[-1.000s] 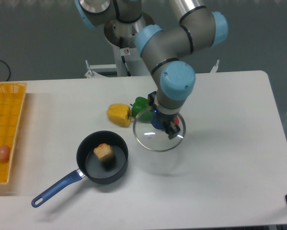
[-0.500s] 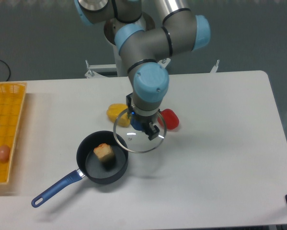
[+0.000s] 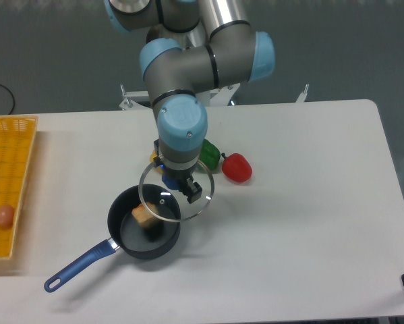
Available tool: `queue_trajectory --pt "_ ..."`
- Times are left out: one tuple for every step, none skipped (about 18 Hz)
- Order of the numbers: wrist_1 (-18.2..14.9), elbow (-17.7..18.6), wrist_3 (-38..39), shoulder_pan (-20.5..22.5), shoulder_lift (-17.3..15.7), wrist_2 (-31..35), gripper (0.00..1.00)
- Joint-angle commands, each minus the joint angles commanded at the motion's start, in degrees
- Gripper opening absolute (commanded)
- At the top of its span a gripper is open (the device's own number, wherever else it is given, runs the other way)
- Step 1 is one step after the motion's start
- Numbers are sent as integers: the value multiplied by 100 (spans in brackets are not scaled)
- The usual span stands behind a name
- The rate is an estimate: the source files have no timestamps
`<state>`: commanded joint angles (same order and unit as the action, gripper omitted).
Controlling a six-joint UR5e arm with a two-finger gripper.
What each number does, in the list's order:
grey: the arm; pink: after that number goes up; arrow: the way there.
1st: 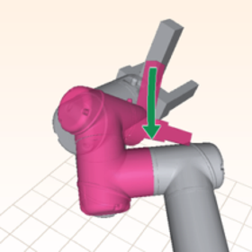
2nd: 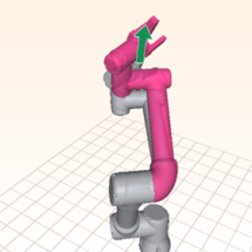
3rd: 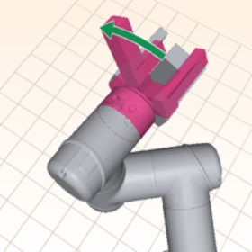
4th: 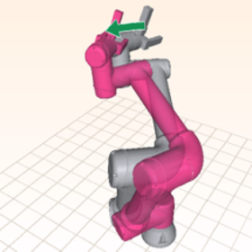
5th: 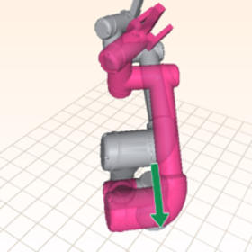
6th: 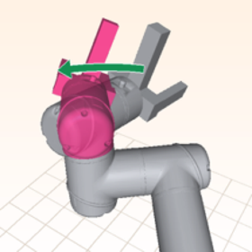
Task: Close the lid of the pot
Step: 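Carry the held glass lid over the dark blue saucepan, then lower the glass lid onto the saucepan rim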
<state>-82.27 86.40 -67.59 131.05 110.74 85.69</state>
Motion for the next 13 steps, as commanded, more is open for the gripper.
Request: queue_trajectory --pt "0 -35 35 -35 9 0 63" --pt "0 -62 70 -44 44 0 63" --pt "0 -97 123 -71 62 0 63" --pt "0 -114 141 -88 114 0 63" --pt "0 -132 185 -149 141 0 63" --pt "0 -132 229 -159 150 0 63" --pt "9 -141 272 -176 176 0 63" --pt "9 -158 308 -176 211 0 63" --pt "9 -185 369 -220 238 9 63" --pt "17 -220 422 -299 281 9 63" --pt "18 -255 483 -325 299 9 63" --pt "18 -255 536 -343 299 9 63" --pt "18 -255 589 -396 308 9 63"
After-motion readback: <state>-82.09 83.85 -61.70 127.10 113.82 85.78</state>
